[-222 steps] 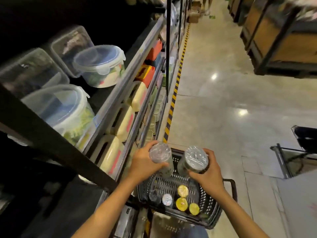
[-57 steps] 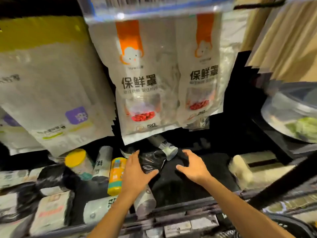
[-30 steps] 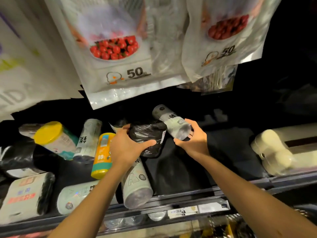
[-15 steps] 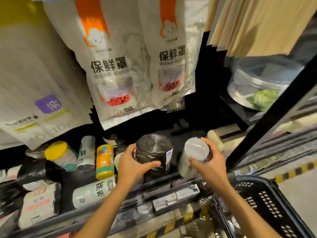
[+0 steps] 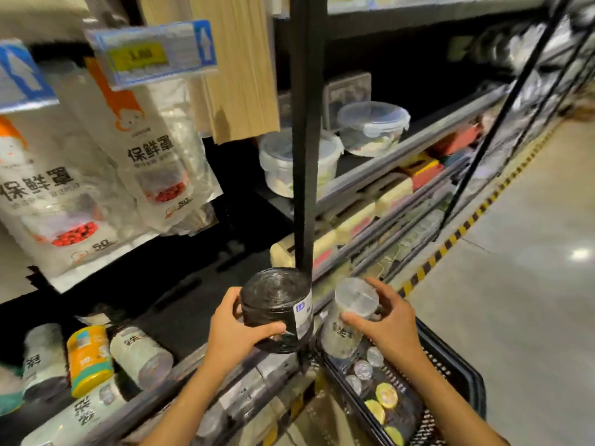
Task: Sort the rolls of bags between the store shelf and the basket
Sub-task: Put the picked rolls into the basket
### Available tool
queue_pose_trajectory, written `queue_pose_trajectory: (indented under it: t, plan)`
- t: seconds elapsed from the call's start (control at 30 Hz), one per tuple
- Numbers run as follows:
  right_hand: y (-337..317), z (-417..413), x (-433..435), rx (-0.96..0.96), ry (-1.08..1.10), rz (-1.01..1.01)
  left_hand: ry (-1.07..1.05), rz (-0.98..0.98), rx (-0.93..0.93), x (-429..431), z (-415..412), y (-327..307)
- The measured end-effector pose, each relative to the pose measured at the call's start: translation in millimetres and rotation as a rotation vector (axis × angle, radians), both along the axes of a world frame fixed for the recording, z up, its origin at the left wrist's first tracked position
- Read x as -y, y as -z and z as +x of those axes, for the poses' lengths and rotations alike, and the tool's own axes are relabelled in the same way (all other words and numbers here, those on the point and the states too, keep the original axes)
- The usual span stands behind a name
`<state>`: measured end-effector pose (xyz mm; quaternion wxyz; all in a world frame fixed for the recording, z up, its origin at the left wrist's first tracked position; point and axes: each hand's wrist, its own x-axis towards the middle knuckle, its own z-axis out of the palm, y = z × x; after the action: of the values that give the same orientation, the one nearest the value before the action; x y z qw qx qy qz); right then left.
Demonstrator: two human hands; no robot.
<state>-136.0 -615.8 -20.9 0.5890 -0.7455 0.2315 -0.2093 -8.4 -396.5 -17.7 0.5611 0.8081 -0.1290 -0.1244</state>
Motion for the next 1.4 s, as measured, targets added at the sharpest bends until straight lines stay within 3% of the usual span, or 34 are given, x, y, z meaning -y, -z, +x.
queue_pose_trajectory:
  t: [0.43, 0.87, 1.13, 1.4]
  plan:
    - [1, -121, 90, -0.027, 0.333, -0.062, 0.149, -0.014, -0.015, 127, -66, 18]
    - [77, -77, 158, -0.243, 0.649, 0.024, 0.416, 0.174, -0.13, 245, 12, 91]
    - [168, -16, 203, -0.437, 0.654, 0.051, 0.527, 0.306, -0.188, 313, 72, 180]
    - [318, 24, 233, -0.463, 0.681, 0.119, 0.395, 0.391, -0.216, 333, 86, 318]
